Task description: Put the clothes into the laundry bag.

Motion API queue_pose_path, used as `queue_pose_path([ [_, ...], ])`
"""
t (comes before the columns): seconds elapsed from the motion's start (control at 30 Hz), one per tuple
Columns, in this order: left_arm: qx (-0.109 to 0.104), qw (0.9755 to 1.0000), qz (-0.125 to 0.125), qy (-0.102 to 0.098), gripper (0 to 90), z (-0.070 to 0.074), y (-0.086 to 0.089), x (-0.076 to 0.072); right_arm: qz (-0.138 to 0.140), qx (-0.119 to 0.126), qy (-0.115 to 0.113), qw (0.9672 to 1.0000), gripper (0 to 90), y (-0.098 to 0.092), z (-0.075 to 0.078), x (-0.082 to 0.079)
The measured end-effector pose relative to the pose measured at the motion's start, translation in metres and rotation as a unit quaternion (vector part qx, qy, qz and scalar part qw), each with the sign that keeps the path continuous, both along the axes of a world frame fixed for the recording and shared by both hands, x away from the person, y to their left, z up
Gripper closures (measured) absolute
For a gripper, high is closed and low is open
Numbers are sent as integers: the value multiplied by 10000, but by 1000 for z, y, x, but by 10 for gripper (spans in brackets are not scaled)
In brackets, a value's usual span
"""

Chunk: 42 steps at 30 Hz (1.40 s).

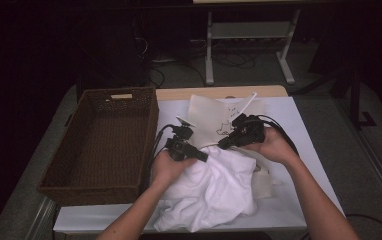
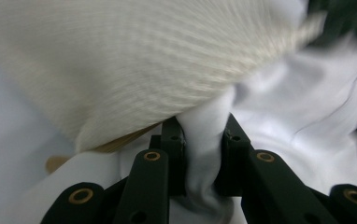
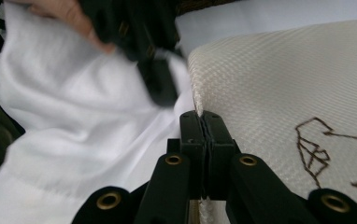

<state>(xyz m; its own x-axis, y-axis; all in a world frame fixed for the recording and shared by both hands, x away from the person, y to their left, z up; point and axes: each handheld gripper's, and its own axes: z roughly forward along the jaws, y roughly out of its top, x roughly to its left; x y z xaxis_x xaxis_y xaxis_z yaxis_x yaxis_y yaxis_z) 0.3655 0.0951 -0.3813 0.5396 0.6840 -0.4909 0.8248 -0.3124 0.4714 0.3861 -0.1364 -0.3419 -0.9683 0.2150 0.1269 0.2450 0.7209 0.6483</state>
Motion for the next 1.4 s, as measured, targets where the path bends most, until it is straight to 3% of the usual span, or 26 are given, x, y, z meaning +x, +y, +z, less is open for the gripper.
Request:
queue_pose_path([
  [0.07, 56, 9999, 136, -8, 759, -3, 0, 1, -24, 63, 22, 10000, 881, -1, 0, 0],
  [0.17, 185, 9997, 35, -145, 722, -1, -4, -2, -33, -11, 22, 10000, 880, 1, -1, 1],
  [0.3, 303, 9993, -166, -171, 558, 8, -1, -7, -113, -38, 65, 9999, 879, -3, -5, 4],
  [0.37, 368, 9987, -205, -272, 526, 17, 5, -9, -110, -41, 57, 9999, 878, -4, -6, 5],
  [0.43, 262, 9991, -270, -192, 483, 23, 10, -12, -110, -73, 14, 9999, 878, -3, -6, 4],
  [0.5, 424, 9980, -387, -256, 471, 26, 10, -15, -127, -77, 6, 9999, 878, -3, -5, 4],
  [0.57, 742, 9952, -616, -188, 467, 20, 6, -16, -125, -75, 0, 9999, 878, -2, -5, 4],
  [0.6, 798, 9946, -655, -111, 475, 16, 6, -16, -108, -92, -9, 9999, 878, -2, -5, 3],
  [0.67, 792, 9934, -815, 171, 609, 5, 4, -15, -93, -103, -6, 9999, 878, 0, -5, 2],
  [0.73, 896, 9912, -950, 204, 727, -2, 0, -16, -40, -117, -12, 9999, 878, 1, -5, 1],
  [0.8, 758, 9920, -980, 247, 777, -6, -5, -18, -1, -122, -25, 9999, 878, 2, -5, 0],
  [0.9, 297, 9932, -1034, 442, 794, -12, -15, -20, 36, -84, 3, 10000, 878, 4, -4, -1],
  [0.97, 132, 9940, -975, 472, 796, -16, -23, -23, 98, -89, 21, 9999, 878, 4, -4, -1],
  [1.03, -197, 9944, -881, 549, 798, -19, -30, -24, 112, -96, 28, 9999, 879, 2, -5, -2],
  [1.07, -197, 9944, -881, 549, 800, -19, -30, -24, 112, -96, 28, 9999, 879, 2, -5, -2],
  [1.1, -518, 9939, -780, 590, 800, -20, -36, -24, 103, -128, 29, 9999, 879, 0, -3, -2],
  [1.2, -1074, 9916, -432, 569, 806, -20, -38, -21, 59, -116, -10, 9999, 879, -6, 1, -4],
  [1.23, -1148, 9916, -299, 506, 807, -19, -37, -19, 46, -111, -22, 9999, 879, -8, 1, -4],
  [1.33, -937, 9952, 208, 198, 805, -20, -28, -12, -16, -86, 2, 10000, 880, -14, 2, -5],
  [1.4, -874, 9958, 219, 159, 795, -19, -23, -9, -63, -103, 20, 9999, 880, -16, -1, -4],
])
